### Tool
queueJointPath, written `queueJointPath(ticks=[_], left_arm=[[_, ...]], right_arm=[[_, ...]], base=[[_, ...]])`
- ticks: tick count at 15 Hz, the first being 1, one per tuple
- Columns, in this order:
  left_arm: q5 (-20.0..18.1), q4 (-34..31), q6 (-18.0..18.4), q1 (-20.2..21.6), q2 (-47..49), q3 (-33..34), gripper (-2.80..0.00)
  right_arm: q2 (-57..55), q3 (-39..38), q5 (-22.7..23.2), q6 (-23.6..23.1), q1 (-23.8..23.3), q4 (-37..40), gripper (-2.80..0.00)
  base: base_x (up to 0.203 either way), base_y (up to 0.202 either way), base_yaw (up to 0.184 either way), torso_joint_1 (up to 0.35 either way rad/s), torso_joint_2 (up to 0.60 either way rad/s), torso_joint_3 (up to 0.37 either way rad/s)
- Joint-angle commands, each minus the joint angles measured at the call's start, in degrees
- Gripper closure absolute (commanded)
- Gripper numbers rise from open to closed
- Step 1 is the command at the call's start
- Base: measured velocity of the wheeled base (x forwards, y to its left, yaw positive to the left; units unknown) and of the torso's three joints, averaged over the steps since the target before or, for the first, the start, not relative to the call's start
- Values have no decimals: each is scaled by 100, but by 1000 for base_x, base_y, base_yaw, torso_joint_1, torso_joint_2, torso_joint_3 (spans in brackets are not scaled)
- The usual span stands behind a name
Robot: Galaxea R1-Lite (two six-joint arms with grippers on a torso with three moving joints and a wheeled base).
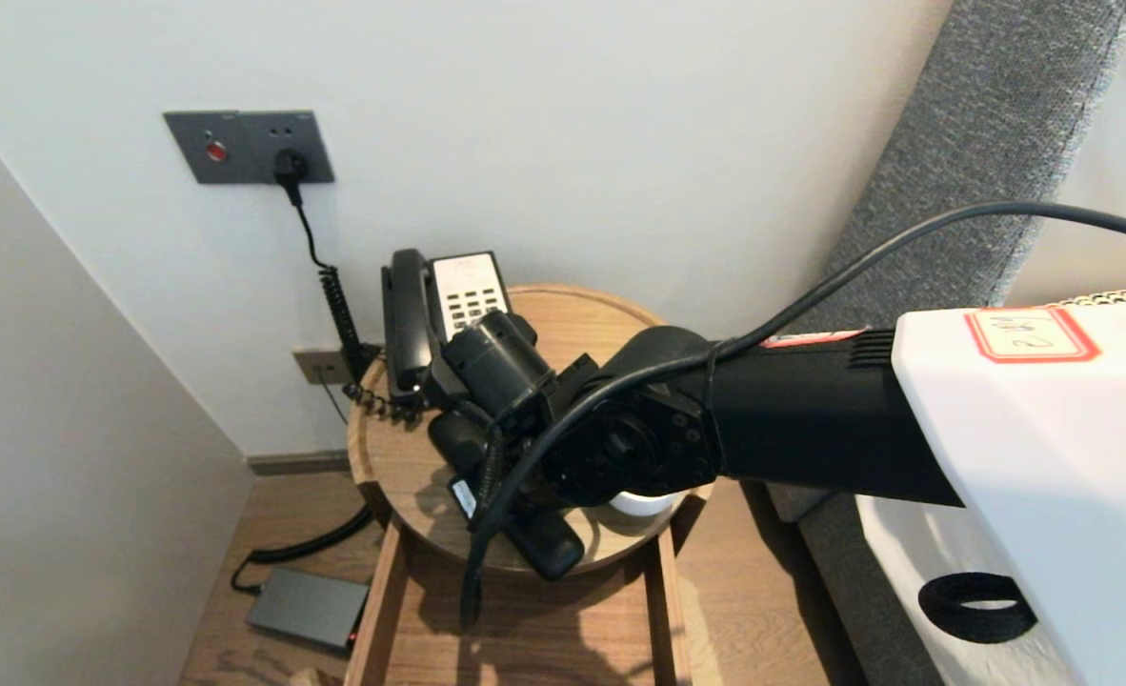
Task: Put the remote controls on the table in the drawer one by one
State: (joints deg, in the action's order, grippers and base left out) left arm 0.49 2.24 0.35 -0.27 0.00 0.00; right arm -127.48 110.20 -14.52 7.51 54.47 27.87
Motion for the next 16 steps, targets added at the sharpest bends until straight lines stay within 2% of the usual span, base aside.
queueJointPath(ticks=[1, 6, 16], left_arm=[[4, 5, 0, 0, -9, 53, 0], [4, 5, 0, 0, -9, 53, 0], [4, 5, 0, 0, -9, 53, 0]], right_arm=[[4, -8, -7, 5, 2, 43, 0], [113, -400, -242, -3, 71, 19, 0], [575, -316, -246, 109, 222, 78, 0]], base=[[0, 0, 0, 0, 0, 0], [0, 0, 0, 0, 0, 0], [0, 0, 0, 0, 0, 0]])
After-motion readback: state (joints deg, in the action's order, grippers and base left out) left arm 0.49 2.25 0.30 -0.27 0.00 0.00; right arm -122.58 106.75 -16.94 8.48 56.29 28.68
